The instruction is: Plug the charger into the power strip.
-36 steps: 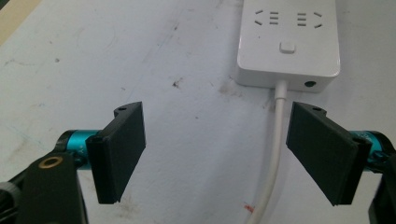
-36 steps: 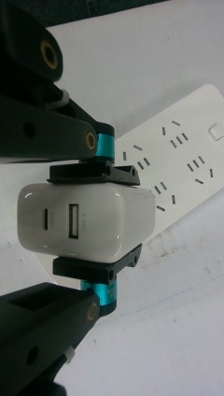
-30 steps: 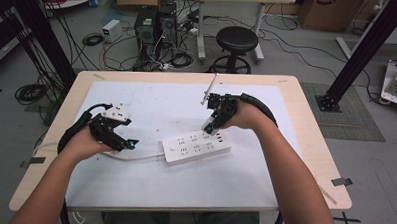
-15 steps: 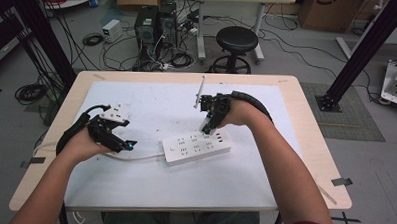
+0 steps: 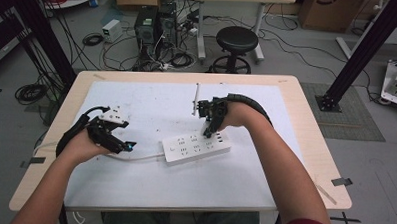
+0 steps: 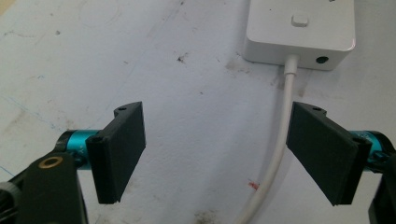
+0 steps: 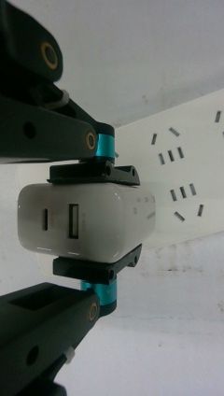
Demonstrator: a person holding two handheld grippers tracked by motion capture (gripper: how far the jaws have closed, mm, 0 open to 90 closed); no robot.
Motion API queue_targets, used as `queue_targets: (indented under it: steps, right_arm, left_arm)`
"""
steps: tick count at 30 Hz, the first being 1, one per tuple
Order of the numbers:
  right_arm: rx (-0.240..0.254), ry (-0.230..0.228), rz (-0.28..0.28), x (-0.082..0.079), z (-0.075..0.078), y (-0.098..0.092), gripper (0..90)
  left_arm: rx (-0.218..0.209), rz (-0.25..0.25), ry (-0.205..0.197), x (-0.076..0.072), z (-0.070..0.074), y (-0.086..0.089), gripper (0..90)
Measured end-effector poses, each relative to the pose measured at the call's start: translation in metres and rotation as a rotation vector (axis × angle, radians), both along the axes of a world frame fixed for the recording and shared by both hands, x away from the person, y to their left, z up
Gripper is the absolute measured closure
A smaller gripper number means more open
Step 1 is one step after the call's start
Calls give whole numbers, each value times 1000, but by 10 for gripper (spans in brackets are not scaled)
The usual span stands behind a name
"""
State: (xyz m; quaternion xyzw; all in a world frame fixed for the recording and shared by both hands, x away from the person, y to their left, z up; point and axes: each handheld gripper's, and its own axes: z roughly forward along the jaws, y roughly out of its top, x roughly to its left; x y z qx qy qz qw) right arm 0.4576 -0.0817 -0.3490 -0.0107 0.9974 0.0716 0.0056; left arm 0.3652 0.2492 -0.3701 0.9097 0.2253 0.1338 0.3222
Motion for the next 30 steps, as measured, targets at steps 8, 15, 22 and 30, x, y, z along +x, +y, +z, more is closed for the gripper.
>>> queue_targets:
  steps: [8,15,22,30]
  right_arm:
    - [-13,-13,41,0,-3,1,632]
    - [-65,-57,140,-6,-2,8,632]
    - [-118,-67,210,-7,-5,17,633]
    - [-168,-64,251,-7,-6,26,634]
  left_arm:
    - [2,4,7,0,-3,0,198]
    - [14,-3,16,1,-5,-2,198]
    - [10,-1,18,1,-6,-3,198]
    - [14,-6,27,3,-10,-7,198]
